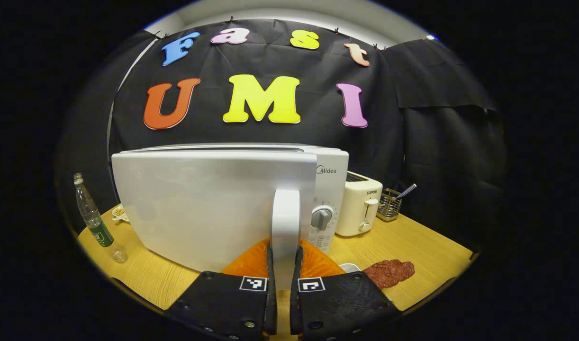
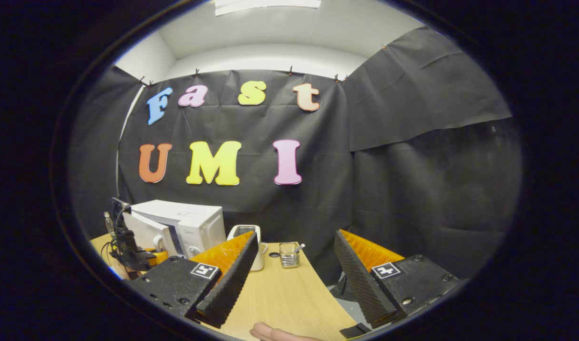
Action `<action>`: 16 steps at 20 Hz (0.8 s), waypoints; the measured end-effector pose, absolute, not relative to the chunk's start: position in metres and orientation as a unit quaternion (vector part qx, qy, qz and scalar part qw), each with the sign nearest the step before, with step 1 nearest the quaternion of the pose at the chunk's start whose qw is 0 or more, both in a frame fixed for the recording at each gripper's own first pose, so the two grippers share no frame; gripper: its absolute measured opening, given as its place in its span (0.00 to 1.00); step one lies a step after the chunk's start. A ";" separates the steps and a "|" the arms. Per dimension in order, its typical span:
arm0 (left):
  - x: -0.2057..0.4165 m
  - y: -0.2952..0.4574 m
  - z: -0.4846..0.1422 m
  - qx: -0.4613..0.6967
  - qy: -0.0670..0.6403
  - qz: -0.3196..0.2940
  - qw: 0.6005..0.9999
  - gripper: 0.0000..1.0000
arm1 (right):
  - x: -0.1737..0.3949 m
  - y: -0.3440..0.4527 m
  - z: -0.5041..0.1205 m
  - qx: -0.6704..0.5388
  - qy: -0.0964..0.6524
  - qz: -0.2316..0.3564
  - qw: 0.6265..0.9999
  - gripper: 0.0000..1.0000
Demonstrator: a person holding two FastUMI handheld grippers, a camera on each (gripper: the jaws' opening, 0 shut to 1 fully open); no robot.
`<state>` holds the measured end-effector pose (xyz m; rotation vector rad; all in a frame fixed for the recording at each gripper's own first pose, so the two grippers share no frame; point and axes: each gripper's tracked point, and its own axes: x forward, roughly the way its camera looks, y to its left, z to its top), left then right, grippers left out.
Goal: Open the microwave oven with the left hand, put the food in, and close the microwave oven.
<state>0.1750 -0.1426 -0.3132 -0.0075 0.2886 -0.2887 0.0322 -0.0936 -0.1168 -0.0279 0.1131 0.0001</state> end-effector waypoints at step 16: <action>0.011 0.028 -0.314 -0.018 0.137 -0.078 0.987 0.25 | -0.010 -0.004 -0.132 -0.040 0.064 0.074 0.994 1.00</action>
